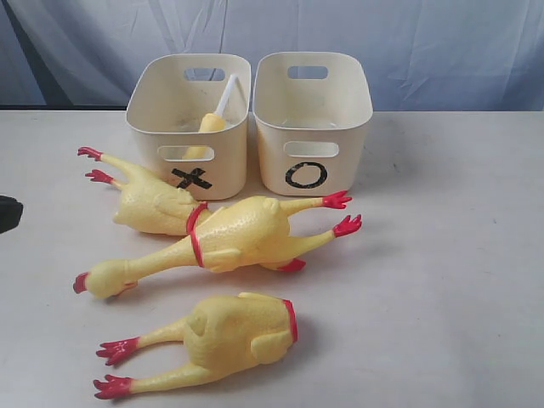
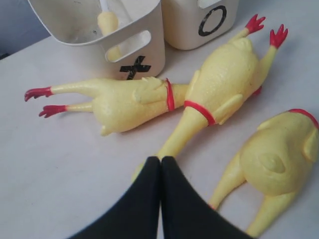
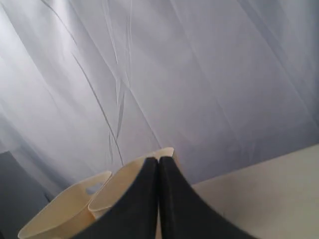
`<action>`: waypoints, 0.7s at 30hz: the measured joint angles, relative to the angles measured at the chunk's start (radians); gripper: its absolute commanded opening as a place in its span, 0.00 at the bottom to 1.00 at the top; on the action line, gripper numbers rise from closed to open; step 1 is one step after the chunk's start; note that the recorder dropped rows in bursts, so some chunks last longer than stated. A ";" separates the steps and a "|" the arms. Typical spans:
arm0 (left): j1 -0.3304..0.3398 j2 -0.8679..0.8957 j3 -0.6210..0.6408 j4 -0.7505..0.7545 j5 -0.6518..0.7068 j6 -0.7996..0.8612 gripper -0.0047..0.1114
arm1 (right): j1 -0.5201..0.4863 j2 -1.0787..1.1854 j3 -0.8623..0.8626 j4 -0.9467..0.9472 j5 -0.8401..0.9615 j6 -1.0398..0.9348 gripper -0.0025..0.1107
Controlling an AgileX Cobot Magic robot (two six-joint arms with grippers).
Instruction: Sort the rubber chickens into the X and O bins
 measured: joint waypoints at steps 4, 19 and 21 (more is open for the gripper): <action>0.000 -0.083 0.053 0.000 -0.022 -0.002 0.04 | 0.000 0.022 -0.092 0.000 0.146 0.012 0.02; 0.000 -0.211 0.099 0.116 -0.095 -0.166 0.04 | 0.000 0.781 -0.629 0.825 0.781 -1.183 0.02; 0.000 -0.211 0.099 0.158 -0.097 -0.211 0.04 | 0.000 0.870 -0.679 0.856 0.825 -1.224 0.02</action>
